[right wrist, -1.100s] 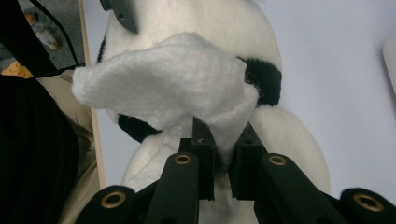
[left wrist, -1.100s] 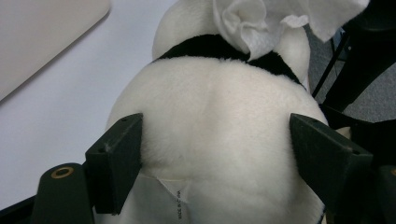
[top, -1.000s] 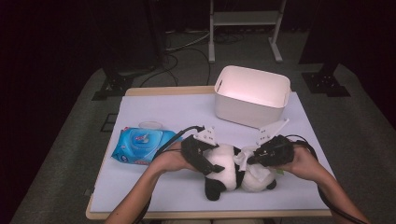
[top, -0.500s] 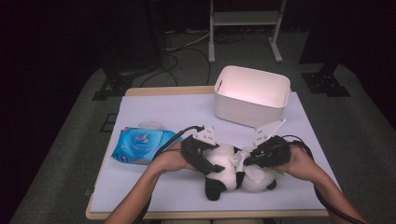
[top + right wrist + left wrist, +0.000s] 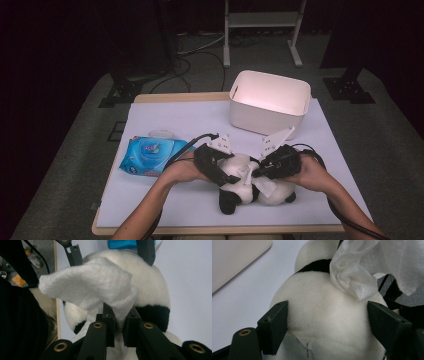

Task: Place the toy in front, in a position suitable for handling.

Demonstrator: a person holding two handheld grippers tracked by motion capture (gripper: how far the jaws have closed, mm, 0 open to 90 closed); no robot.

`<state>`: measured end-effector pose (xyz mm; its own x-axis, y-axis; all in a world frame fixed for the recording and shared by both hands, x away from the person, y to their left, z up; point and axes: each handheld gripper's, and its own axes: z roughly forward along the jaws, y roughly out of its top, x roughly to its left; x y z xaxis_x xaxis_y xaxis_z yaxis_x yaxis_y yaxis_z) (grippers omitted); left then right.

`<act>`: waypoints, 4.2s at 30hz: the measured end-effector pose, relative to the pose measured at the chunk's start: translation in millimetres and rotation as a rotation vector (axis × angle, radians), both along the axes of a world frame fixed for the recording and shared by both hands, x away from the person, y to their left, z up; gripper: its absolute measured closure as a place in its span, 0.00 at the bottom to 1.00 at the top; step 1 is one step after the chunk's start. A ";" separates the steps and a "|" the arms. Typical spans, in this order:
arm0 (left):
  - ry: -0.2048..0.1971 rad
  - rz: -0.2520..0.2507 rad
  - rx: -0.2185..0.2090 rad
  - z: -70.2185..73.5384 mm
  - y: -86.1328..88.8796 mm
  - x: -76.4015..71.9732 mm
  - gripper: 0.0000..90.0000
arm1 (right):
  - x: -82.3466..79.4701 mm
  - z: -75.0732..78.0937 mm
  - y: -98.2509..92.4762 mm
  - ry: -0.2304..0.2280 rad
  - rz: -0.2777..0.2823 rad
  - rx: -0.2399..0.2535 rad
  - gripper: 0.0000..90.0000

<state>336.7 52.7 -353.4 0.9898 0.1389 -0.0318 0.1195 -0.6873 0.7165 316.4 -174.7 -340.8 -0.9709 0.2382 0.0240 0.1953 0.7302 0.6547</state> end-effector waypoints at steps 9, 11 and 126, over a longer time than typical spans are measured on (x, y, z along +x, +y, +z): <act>-0.020 -0.038 -0.063 14.4 -0.3 -3.7 0.42 | -1.1 -0.9 6.9 0.003 0.016 -0.021 0.91; -0.017 -0.052 -0.060 15.2 -3.0 -5.3 0.48 | -1.5 -1.1 8.6 0.004 0.021 -0.024 0.91; 0.080 0.047 -0.012 -0.8 8.3 3.1 0.20 | -1.2 -6.9 -82.7 0.028 -0.193 0.008 0.95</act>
<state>339.8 61.0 -354.2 0.9765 0.1840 -0.1120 0.2080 -0.6712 0.7115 315.2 -257.4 -347.7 -0.9062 0.4195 0.0530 0.3495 0.6726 0.6523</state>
